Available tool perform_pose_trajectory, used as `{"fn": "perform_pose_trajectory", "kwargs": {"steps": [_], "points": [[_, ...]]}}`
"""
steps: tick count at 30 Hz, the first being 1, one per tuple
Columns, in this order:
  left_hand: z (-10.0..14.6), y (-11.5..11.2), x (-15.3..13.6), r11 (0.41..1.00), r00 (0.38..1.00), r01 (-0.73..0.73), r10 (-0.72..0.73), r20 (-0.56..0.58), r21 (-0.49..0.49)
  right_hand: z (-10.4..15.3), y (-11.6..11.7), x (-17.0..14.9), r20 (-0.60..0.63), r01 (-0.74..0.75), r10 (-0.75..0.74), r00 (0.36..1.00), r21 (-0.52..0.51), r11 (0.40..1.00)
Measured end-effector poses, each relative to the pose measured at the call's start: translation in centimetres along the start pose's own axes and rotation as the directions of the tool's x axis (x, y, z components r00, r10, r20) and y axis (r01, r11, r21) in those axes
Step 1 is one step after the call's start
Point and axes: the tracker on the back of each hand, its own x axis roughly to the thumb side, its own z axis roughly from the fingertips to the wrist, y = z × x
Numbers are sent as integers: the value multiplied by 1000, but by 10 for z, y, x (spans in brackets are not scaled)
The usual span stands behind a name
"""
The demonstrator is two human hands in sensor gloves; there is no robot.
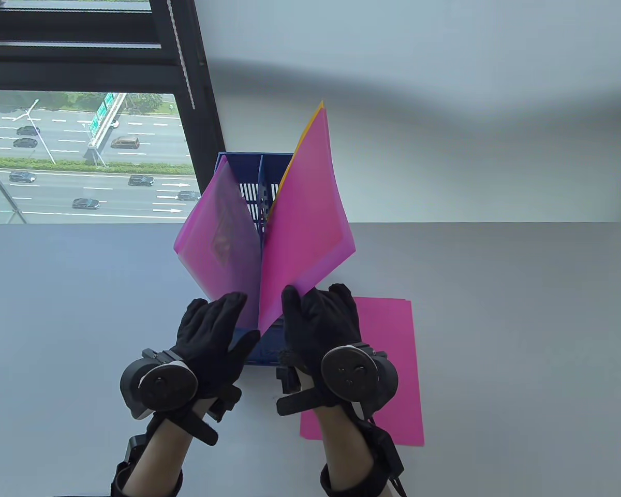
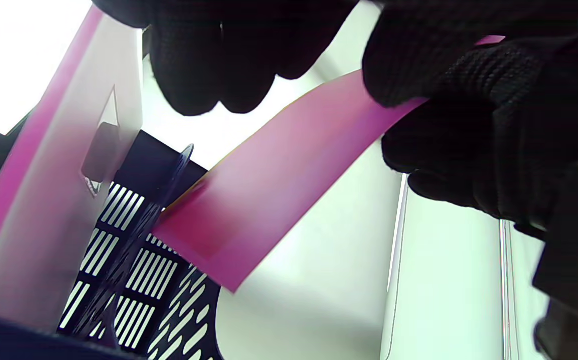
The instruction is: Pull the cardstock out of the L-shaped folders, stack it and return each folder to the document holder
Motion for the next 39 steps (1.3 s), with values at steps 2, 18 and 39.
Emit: {"fn": "perform_pose_trajectory", "kwargs": {"steps": [2,18,39], "points": [[0,-5,5,1000,1000,18,-18,6,-8,1,2,3,1,17,-17,1000,21,1000],[2,-2,0,991,996,53,-44,-74,125,16,22,33,63,59,-73,995,203,977],[8,25,-94,656,650,-742,755,-91,137,-26,-59,-30,-101,279,-269,958,107,954]]}}
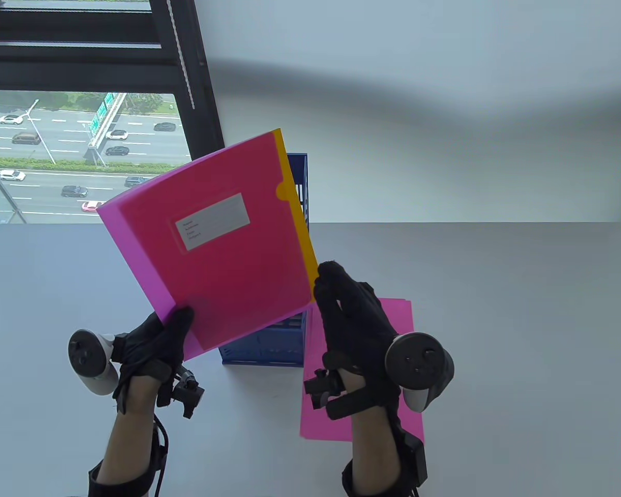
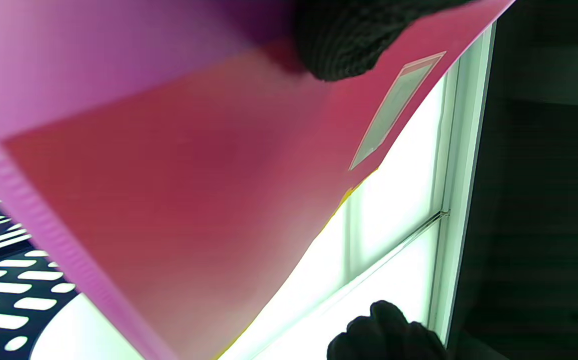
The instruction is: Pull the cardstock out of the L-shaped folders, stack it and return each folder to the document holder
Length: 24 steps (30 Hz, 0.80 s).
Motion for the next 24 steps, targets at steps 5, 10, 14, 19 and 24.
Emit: {"fn": "perform_pose_trajectory", "kwargs": {"steps": [5,10,14,19,24], "points": [[-3,0,-2,992,997,-78,79,6,-95,-2,-20,-11,-33,18,-19,999,-34,999],[-6,-6,-5,971,991,-130,131,-8,-201,-7,-29,-23,-53,87,-85,995,30,996],[-7,-12,-8,952,990,-140,137,-30,-272,-10,-31,-31,-66,140,-135,989,86,986],[-7,-20,-14,941,987,-162,152,-55,-297,-13,-18,-35,-89,160,-146,985,188,969],[-7,-24,-16,938,986,-169,157,-64,-304,-13,-7,-32,-67,46,-37,997,144,988]]}}
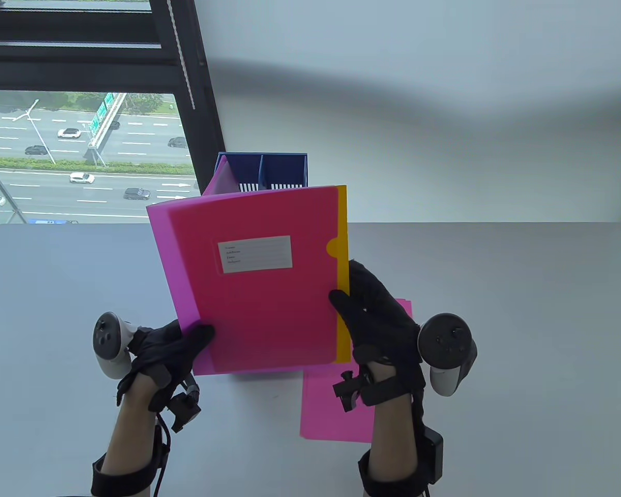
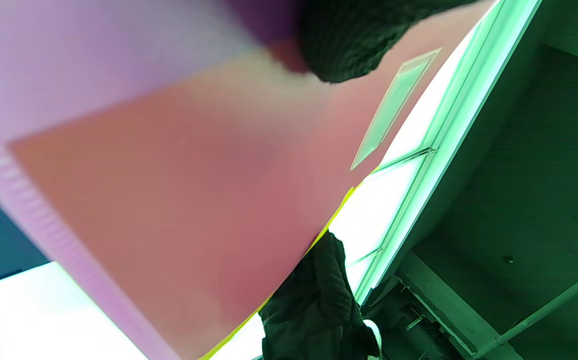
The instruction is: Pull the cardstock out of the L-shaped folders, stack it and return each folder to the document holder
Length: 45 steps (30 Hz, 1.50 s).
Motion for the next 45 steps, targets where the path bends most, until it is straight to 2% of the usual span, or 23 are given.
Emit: {"fn": "perform_pose_trajectory", "kwargs": {"steps": [5,12,14,24,26,29,31,33,34,36,40,45], "points": [[-1,-4,1,1000,1000,-17,17,-1,-2,6,5,11,101,-167,189,977,-188,968],[-4,-10,1,1000,1000,-29,29,3,1,12,12,17,129,-300,353,927,-314,901],[-4,-13,0,999,999,-41,41,7,1,14,14,18,156,-319,403,902,-390,864],[-7,-19,-2,997,997,-77,77,14,3,19,26,22,174,-350,457,872,-430,832],[-7,-18,-2,997,997,-77,77,14,5,17,24,22,187,-323,422,887,-402,857],[-6,-16,-2,998,998,-61,61,9,13,12,16,21,198,-232,292,936,-277,932],[-5,-15,-2,998,998,-64,64,12,14,6,12,18,193,-91,116,974,-131,987],[-5,-15,-2,998,998,-66,65,13,16,2,10,14,172,80,-82,982,17,997],[-6,-16,-2,998,998,-65,65,18,1,1,9,11,150,179,-192,970,99,979],[-5,-15,-1,998,998,-65,65,19,14,-1,8,7,127,284,-306,944,164,945],[-5,-13,-1,998,998,-60,60,18,1,-3,7,2,74,367,-398,915,262,893],[-4,-11,-1,998,998,-60,61,19,-15,-6,10,-4,-35,516,-552,833,411,752]]}}
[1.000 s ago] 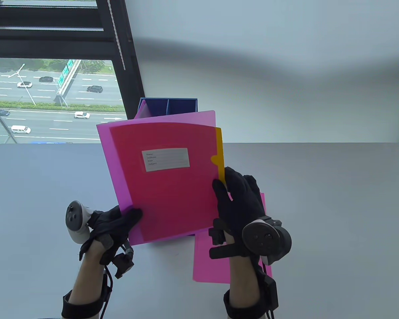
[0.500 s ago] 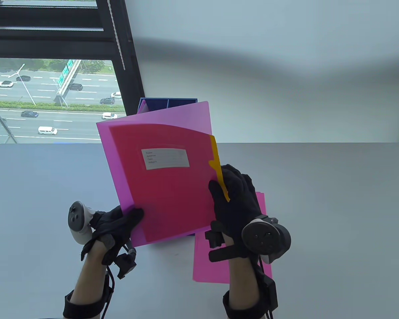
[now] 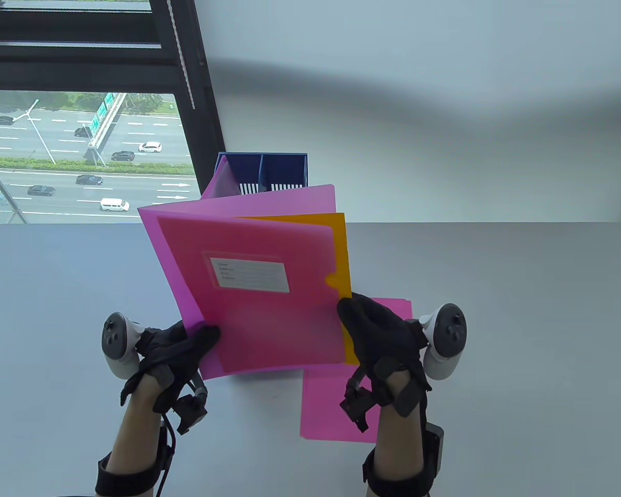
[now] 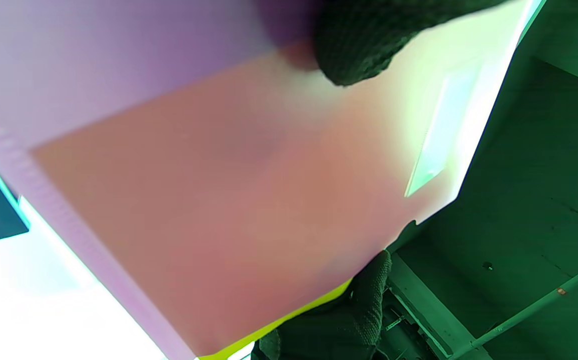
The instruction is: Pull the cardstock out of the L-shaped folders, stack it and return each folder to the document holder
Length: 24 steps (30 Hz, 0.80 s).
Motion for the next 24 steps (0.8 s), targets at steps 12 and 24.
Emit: {"fn": "perform_pose_trajectory", "kwargs": {"steps": [12,24], "points": [[0,1,-1,1000,1000,-1,1,-8,-20,-1,-5,2,-71,-136,132,989,-48,990],[0,2,-1,1000,1000,-8,8,-7,-11,3,5,21,-7,-461,472,882,-225,858]]}}
